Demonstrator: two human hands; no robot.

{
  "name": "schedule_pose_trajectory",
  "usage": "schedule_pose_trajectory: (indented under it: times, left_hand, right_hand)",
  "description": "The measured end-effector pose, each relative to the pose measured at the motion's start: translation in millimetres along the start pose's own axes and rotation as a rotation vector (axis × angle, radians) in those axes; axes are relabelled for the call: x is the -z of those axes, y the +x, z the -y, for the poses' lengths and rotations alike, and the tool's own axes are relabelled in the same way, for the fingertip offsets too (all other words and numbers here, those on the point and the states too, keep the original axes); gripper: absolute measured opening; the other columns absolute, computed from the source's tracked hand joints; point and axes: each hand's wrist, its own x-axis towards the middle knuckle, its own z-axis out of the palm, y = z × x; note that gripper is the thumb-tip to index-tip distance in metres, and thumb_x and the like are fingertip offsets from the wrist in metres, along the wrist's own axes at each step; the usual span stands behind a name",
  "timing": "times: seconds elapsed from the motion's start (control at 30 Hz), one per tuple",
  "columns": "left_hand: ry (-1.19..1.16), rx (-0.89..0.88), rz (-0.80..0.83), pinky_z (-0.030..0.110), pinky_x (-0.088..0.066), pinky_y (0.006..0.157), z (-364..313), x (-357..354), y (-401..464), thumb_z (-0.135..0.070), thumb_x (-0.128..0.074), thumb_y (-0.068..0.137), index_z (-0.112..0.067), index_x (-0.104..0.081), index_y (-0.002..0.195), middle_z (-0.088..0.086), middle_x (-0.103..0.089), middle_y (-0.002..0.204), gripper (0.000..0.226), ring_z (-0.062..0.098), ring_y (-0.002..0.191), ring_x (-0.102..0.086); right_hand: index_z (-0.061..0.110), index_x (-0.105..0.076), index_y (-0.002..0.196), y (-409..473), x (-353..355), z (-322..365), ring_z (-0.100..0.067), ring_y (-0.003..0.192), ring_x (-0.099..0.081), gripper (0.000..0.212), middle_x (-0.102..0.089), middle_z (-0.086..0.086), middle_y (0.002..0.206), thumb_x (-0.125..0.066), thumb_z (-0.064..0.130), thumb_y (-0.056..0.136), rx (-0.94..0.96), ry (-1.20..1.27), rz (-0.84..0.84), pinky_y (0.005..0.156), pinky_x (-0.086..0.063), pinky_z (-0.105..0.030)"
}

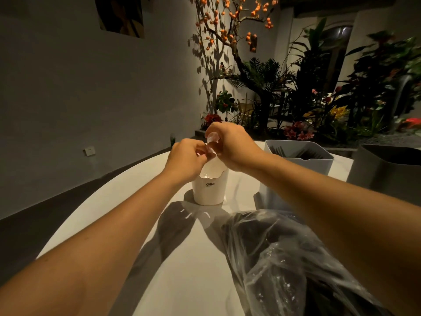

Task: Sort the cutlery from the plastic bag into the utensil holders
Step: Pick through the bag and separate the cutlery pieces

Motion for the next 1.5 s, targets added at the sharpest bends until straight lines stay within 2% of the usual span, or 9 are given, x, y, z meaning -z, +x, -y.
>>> schedule_pose_trajectory:
  times: [0.13,0.23,0.33,0.57,0.87,1.1,1.23,1.33,1.5]
  left_hand:
    - [0.079,0.128,0.066,0.045,-0.05,0.097,20.8,-12.2,7.2,-0.038,-0.076,0.087,-0.037,-0.073,0.087,0.004,-0.06,0.126,0.003,0.025,0.126,-0.048]
    - [0.135,0.135,0.114,0.047,-0.044,0.106,24.5,-16.6,8.7,-0.036,-0.073,0.088,-0.029,-0.065,0.124,0.005,-0.053,0.135,0.038,0.026,0.135,-0.039]
    - [0.034,0.172,0.091,0.049,-0.041,0.11,20.8,-13.9,7.2,-0.028,-0.057,0.096,-0.024,-0.052,0.136,0.005,-0.046,0.142,0.04,0.027,0.133,-0.04]
    - [-0.119,0.147,-0.171,0.033,-0.045,0.089,-9.4,0.3,-9.9,0.0,-0.037,0.096,-0.024,-0.059,0.103,0.003,-0.062,0.119,0.033,0.021,0.114,-0.054]
    - [-0.247,0.073,-0.037,0.027,-0.045,0.071,-84.8,-6.7,-80.9,-0.013,-0.039,0.104,-0.016,-0.055,0.113,0.005,-0.062,0.105,0.019,0.02,0.095,-0.058]
    - [-0.285,-0.152,0.047,0.028,-0.048,0.052,-127.2,-5.8,-149.9,-0.017,-0.045,0.104,-0.01,-0.057,0.091,0.007,-0.065,0.069,0.019,0.014,0.058,-0.059]
    - [-0.147,-0.306,0.245,0.039,-0.06,0.067,-138.6,-18.3,-194.8,-0.019,-0.05,0.103,-0.017,-0.064,0.084,0.003,-0.066,0.075,0.023,0.019,0.069,-0.066]
    - [0.282,-0.39,0.413,0.031,-0.052,0.081,-124.6,-33.4,-213.8,-0.029,-0.062,0.096,-0.029,-0.058,0.101,-0.005,-0.065,0.11,0.006,0.013,0.094,-0.059]
    - [0.437,-0.5,0.45,0.036,-0.03,0.118,-107.1,-42.3,-217.1,-0.026,-0.077,0.075,-0.033,-0.034,0.143,-0.009,-0.04,0.147,0.08,0.014,0.139,-0.03]
  right_hand:
    - [0.018,-0.051,0.129,6.4,-20.3,-10.2,-0.023,0.101,-0.06,0.036,-0.064,-0.007,0.118,-0.064,0.018,0.095,-0.048,0.03,0.061,0.085,-0.055,-0.036]
    - [0.021,-0.062,0.119,11.0,-32.3,-19.1,-0.025,0.099,-0.063,0.023,-0.067,-0.006,0.116,-0.064,0.023,0.096,-0.056,-0.067,0.14,0.082,-0.057,-0.038]
    - [0.024,-0.068,0.12,11.9,-38.9,-23.0,-0.024,0.098,-0.064,0.024,-0.069,-0.004,0.113,-0.056,0.02,0.1,-0.031,-0.226,0.309,0.076,-0.05,-0.03]
    - [0.019,-0.066,0.121,-13.8,10.4,-11.9,-0.024,0.106,-0.062,0.031,-0.066,-0.005,0.119,-0.047,0.007,0.1,-0.05,-0.132,0.18,0.087,-0.055,-0.037]
    - [0.016,-0.067,0.101,-103.6,83.9,7.2,-0.016,0.083,-0.064,0.017,-0.07,-0.001,0.095,-0.056,0.028,0.1,-0.048,0.018,0.146,0.071,-0.051,-0.029]
    - [0.001,-0.067,0.086,-179.0,141.4,10.9,-0.018,0.063,-0.07,0.021,-0.073,-0.01,0.074,-0.056,0.013,0.098,-0.208,0.196,0.554,0.056,-0.055,-0.024]
    - [0.001,-0.071,0.107,-215.8,145.0,3.8,-0.02,0.085,-0.075,0.018,-0.076,-0.011,0.095,-0.059,0.011,0.098,-0.365,0.154,0.881,0.071,-0.06,-0.025]
    - [0.01,-0.07,0.119,-236.0,133.6,-16.1,-0.022,0.1,-0.07,0.024,-0.072,-0.008,0.112,-0.061,0.018,0.098,-0.311,-0.121,0.864,0.086,-0.058,-0.03]
    - [0.025,-0.062,0.129,-262.2,119.2,-37.9,-0.024,0.11,-0.059,0.042,-0.061,-0.004,0.124,-0.07,0.019,0.089,0.034,-0.5,0.56,0.094,-0.055,-0.038]
